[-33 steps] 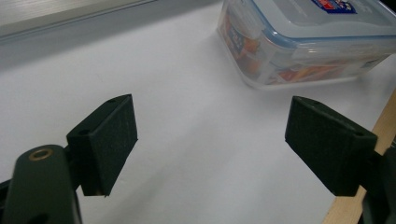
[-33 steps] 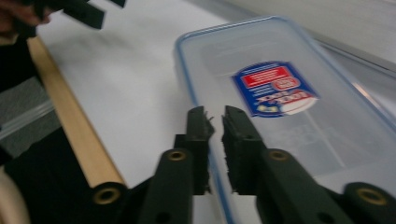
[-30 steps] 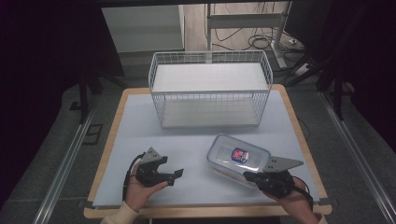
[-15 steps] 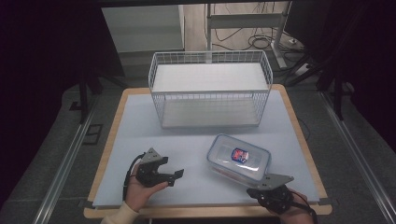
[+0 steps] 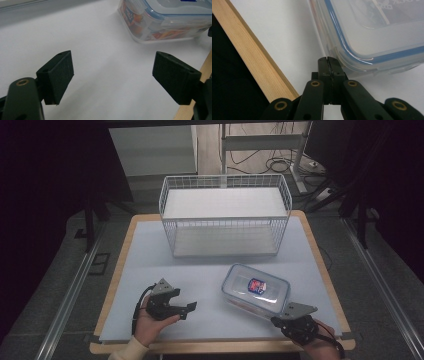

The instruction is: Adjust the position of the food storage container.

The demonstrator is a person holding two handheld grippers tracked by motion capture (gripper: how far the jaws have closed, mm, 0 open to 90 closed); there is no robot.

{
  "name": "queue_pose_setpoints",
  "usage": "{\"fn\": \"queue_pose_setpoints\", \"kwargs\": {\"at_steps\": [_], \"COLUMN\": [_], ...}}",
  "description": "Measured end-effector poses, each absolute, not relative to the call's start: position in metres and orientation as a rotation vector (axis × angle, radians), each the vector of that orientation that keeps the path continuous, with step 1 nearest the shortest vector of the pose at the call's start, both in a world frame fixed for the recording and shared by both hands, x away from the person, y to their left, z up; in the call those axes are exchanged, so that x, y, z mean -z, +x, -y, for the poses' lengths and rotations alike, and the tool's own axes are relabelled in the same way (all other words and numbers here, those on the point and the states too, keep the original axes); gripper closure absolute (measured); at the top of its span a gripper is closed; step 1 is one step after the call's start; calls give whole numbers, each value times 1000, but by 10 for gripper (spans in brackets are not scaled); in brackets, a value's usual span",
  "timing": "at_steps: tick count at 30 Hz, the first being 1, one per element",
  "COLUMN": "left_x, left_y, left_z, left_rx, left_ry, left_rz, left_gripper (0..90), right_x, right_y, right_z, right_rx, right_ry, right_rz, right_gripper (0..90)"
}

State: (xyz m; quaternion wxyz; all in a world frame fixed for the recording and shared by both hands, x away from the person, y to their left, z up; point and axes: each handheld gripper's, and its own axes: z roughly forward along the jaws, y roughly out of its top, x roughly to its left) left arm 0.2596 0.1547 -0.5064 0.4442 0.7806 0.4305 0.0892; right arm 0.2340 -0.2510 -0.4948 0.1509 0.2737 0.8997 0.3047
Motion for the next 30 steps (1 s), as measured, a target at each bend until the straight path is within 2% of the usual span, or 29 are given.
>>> {"fn": "queue_pose_setpoints", "kwargs": {"at_steps": [30], "left_x": [510], "left_y": [261], "left_z": [-153], "left_rx": [-213], "left_ry": [1945], "left_rz": [-1079], "left_gripper": [171], "right_x": [493], "right_y": [271], "right_z": [290], "right_rx": [-958], "right_ry": [1006], "right_rz": [-2441], "right_gripper": [899]}}
